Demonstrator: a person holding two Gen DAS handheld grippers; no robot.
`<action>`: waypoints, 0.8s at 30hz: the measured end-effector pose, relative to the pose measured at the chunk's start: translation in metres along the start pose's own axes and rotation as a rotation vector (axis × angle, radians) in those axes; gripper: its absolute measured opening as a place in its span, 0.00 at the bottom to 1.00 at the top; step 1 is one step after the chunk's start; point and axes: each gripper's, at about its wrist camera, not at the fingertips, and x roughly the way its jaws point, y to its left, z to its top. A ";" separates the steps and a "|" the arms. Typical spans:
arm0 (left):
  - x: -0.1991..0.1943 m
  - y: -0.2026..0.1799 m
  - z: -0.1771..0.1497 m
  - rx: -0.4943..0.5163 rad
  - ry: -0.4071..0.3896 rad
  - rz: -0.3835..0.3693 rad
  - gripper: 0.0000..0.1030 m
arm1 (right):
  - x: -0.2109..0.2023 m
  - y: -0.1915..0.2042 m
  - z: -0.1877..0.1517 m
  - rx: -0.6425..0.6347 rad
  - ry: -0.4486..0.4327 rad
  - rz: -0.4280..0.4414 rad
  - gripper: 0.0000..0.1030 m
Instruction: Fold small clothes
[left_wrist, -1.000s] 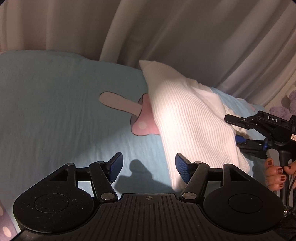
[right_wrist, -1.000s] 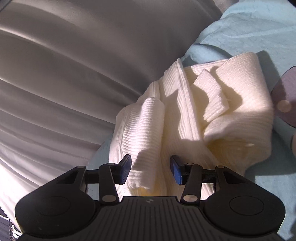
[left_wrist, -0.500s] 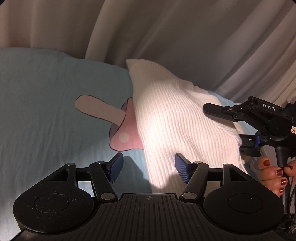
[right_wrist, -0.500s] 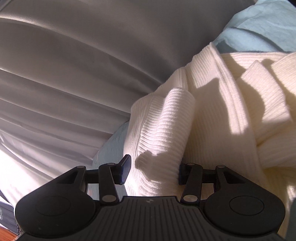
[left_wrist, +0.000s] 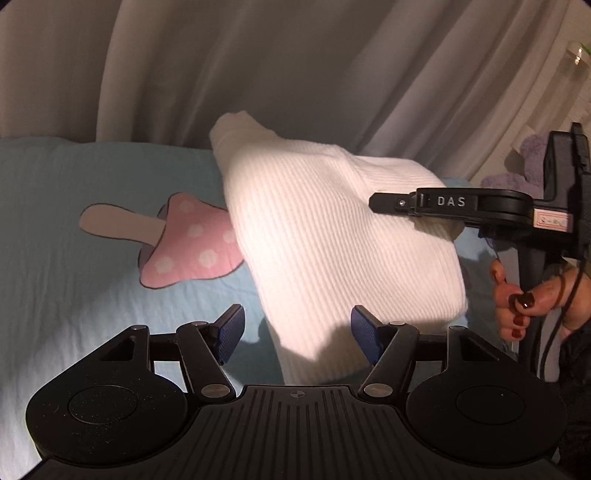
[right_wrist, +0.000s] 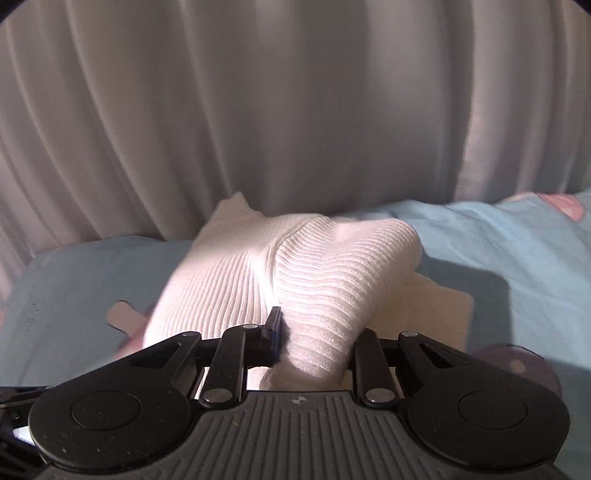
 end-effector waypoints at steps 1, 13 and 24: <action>0.002 -0.004 -0.004 0.013 0.011 -0.008 0.67 | -0.001 -0.005 -0.002 0.032 -0.005 0.025 0.21; 0.011 -0.023 -0.024 0.065 0.093 0.020 0.68 | -0.063 -0.069 -0.077 0.420 -0.022 0.241 0.46; 0.016 -0.033 -0.024 0.061 0.100 0.080 0.68 | -0.050 -0.071 -0.098 0.613 -0.030 0.402 0.10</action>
